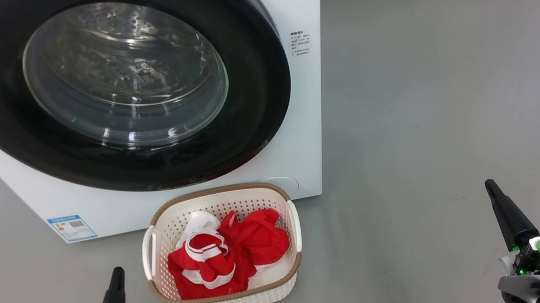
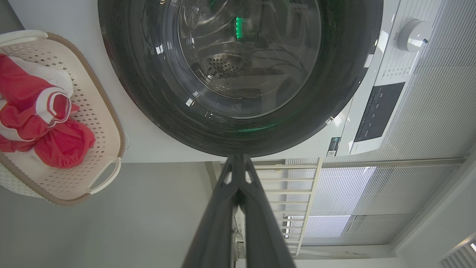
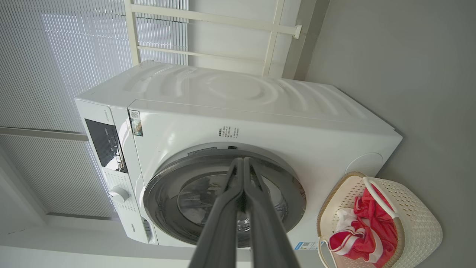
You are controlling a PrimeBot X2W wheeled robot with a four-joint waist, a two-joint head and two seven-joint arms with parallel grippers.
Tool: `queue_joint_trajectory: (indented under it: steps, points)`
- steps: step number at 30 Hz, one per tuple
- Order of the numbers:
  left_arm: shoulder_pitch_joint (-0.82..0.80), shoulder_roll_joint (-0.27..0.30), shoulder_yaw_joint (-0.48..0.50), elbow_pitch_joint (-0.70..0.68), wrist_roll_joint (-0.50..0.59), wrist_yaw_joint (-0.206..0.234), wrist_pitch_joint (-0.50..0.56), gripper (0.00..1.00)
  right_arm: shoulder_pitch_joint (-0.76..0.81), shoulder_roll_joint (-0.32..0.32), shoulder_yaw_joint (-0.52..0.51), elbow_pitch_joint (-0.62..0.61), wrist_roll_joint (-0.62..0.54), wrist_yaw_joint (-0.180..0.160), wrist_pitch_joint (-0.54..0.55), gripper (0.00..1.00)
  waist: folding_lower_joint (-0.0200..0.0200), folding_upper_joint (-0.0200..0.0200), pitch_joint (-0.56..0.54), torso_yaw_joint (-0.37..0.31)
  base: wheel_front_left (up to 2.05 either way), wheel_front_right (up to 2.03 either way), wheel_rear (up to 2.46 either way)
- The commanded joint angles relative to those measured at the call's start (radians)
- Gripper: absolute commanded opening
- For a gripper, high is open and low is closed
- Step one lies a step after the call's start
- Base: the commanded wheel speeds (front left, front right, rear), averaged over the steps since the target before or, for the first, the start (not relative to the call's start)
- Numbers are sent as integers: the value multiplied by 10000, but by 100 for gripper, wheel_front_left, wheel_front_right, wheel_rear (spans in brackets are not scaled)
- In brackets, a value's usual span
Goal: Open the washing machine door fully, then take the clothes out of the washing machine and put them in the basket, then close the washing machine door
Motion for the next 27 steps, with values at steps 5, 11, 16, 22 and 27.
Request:
queue_joint_trajectory:
  steps: [5, 11, 16, 22, 27]
  points:
    - [-390, 173, 263, -210, -68, -71, 58, 0, -422, -133, 163, -315, 38, -6, 60, 0, -1, -1, 0, 0, 0, 0, 0]
    - [-390, 173, 263, -211, -68, -71, 58, 0, -422, -133, 163, -315, 38, -6, 59, 0, -1, -1, 0, 0, 0, 0, 0]
    - [-390, 173, 263, -211, -68, -71, 58, 0, -422, -133, 163, -315, 38, -6, 59, 0, -1, -1, 0, 0, 0, 0, 0]
    - [-390, 173, 263, -211, -68, -71, 57, 0, -422, -133, 163, -315, 38, -6, 59, 0, -1, -1, 0, 0, 0, 0, 0]
    - [-390, 173, 262, -211, -69, -71, 57, 0, -422, -133, 163, -315, 38, -6, 59, 0, -1, -1, 0, 0, 0, 0, 0]
